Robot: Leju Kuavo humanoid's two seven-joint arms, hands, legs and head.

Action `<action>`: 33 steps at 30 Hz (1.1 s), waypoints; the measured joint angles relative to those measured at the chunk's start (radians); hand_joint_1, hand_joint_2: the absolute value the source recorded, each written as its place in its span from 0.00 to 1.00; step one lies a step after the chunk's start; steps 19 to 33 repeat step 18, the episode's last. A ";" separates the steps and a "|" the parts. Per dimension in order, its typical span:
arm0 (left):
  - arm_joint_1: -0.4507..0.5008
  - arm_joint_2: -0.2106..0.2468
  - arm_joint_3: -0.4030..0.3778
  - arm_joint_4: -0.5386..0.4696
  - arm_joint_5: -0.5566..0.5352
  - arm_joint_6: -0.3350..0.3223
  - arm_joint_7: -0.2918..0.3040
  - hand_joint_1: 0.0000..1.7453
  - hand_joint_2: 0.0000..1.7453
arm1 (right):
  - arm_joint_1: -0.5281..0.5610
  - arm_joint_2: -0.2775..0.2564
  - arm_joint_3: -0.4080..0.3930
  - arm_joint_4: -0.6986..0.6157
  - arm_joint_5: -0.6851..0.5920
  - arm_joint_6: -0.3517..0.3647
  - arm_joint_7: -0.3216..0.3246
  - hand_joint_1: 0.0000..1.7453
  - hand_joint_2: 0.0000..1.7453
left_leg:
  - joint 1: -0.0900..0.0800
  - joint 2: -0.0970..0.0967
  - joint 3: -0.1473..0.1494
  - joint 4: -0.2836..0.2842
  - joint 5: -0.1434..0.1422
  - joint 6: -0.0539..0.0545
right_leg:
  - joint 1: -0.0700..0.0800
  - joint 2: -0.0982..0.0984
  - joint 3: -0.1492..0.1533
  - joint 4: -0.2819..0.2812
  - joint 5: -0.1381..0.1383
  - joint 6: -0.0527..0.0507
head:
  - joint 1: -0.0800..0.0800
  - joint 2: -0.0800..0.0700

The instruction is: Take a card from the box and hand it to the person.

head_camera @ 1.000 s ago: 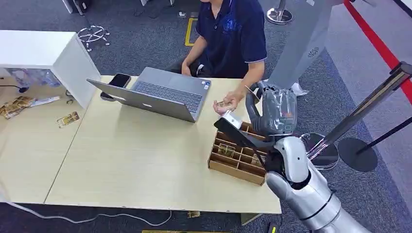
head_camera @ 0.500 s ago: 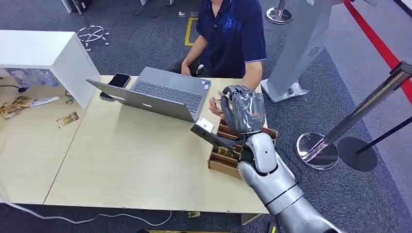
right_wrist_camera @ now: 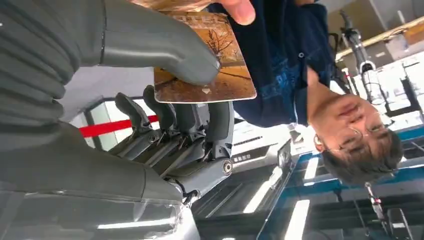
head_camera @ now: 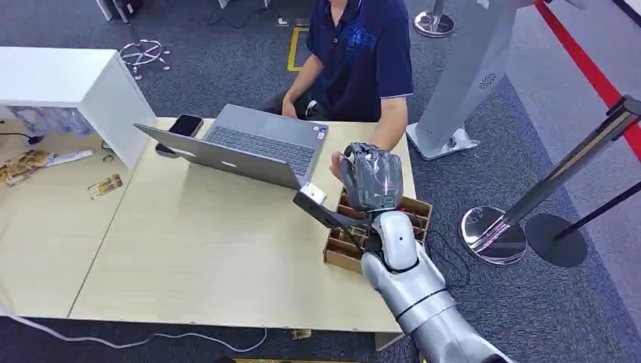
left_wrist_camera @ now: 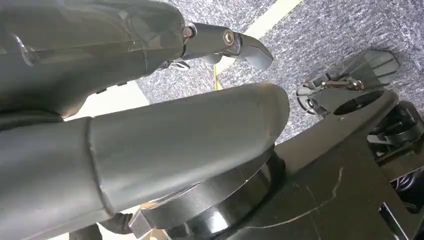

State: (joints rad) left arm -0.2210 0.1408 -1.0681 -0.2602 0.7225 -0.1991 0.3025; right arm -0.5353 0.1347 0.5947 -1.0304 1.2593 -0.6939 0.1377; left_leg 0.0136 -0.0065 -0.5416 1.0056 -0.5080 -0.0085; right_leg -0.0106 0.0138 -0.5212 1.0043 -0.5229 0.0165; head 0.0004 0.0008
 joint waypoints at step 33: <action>-0.007 -0.002 -0.008 0.000 0.000 -0.005 0.001 0.00 0.00 | -0.014 0.011 0.039 0.117 -0.069 0.000 0.055 0.00 1.00 | 0.000 0.000 0.000 0.000 0.000 0.000 | 0.000 0.000 0.000 0.000 0.000 0.000 | 0.000 0.000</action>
